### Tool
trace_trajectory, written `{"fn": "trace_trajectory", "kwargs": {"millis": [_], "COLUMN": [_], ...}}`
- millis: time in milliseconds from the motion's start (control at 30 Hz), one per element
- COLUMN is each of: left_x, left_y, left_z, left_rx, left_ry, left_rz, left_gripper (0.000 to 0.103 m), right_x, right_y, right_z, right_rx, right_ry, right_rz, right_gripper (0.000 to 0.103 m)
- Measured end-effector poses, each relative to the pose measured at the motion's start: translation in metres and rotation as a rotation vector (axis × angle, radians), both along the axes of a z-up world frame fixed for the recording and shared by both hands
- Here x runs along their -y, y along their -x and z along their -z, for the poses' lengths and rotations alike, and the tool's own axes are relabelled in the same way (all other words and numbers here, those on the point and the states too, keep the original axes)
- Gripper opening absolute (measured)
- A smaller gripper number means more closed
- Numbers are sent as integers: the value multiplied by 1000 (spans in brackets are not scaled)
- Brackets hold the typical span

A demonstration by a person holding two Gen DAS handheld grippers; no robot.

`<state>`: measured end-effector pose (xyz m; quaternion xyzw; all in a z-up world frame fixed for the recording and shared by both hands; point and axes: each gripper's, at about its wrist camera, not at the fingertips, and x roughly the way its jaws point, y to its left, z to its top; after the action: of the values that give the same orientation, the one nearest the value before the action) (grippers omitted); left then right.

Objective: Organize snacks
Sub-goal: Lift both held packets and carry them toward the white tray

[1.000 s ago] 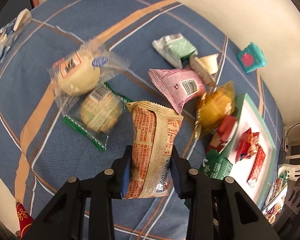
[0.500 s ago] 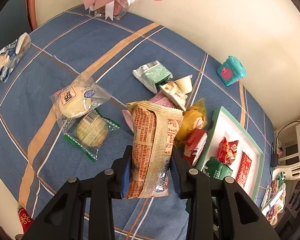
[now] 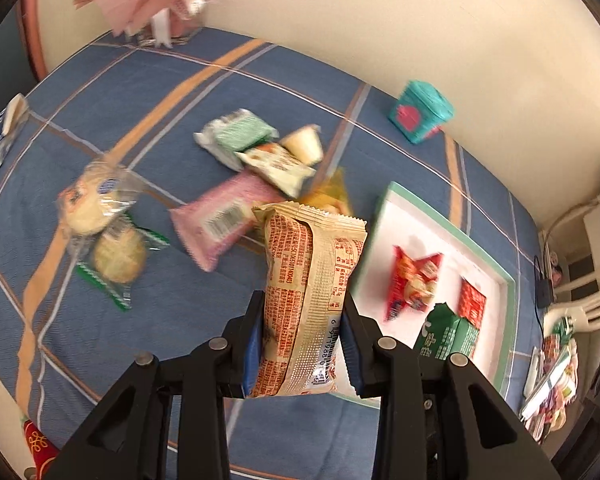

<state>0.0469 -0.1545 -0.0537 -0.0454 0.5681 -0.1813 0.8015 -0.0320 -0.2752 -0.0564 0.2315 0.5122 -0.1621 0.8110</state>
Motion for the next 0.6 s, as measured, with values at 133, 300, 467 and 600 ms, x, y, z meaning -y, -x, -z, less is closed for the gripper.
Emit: {"fn": "trace_trajectory", "kwargs": {"millis": [133, 300, 467, 600], "left_x": [29, 67, 94, 111], "left_y": [12, 29, 40, 44], "left_z": [1, 4, 13, 25], "left_rx": [10, 28, 24, 10], "left_ry": [-7, -24, -38, -55], "left_rz": [66, 169, 239, 275], "left_gripper": [36, 36, 36, 36], "right_x": [31, 74, 110, 123], "right_y": [13, 37, 59, 70], "right_z": [3, 9, 16, 20], "right_rx": [-20, -42, -69, -93], "right_ry": [3, -11, -21, -19], "right_rz": [70, 175, 263, 296], "right_gripper": [43, 43, 43, 43]}}
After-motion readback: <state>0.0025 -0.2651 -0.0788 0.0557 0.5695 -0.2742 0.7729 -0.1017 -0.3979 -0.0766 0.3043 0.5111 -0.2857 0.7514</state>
